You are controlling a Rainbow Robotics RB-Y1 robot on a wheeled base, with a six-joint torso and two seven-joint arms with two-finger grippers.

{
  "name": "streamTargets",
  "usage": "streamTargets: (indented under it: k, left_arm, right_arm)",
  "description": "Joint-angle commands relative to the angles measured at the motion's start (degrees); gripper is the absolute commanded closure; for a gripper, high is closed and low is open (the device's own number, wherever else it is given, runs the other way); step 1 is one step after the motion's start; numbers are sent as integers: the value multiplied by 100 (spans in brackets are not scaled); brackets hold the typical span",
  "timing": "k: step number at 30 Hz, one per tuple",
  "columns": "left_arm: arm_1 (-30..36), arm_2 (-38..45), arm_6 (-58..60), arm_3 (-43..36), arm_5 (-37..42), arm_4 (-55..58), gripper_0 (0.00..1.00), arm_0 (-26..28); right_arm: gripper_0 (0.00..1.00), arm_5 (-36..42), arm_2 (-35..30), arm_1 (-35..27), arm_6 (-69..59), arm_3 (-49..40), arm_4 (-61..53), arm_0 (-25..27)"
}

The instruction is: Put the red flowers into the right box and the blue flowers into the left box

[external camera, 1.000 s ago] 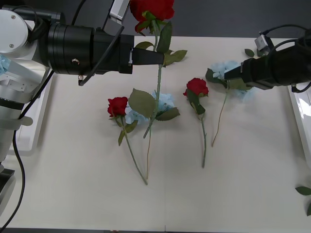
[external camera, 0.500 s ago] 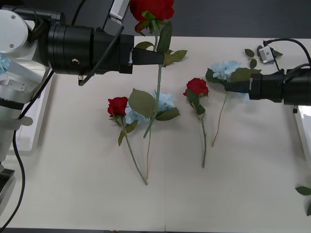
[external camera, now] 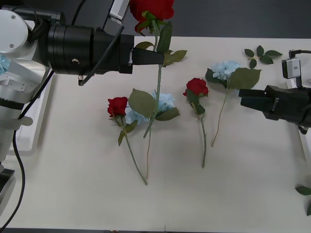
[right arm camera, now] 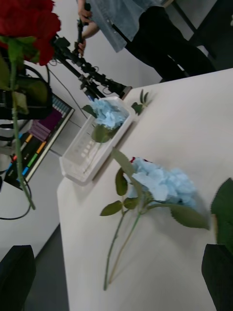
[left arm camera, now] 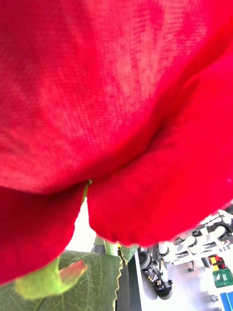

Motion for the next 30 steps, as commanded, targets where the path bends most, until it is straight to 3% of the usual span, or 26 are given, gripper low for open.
streamTargets:
  k: [1,10,19,30]
  left_arm:
    - [22,-11,-350,-164,-56,54,100,-182]
    - [22,-11,-350,-164,-56,54,100,-182]
    - [22,-11,-350,-164,-56,54,100,-182]
    - [22,-11,-350,-164,-56,54,100,-182]
  right_arm:
    - [0,-10,-264,420,44,-497,-57,336]
    - [0,-238,-325,1483,44,-1139,-48,986]
    - [0,-1179,-229,2248,44,-2009,479,1232]
    - [0,-2576,685,2600,44,-2738,532,1232]
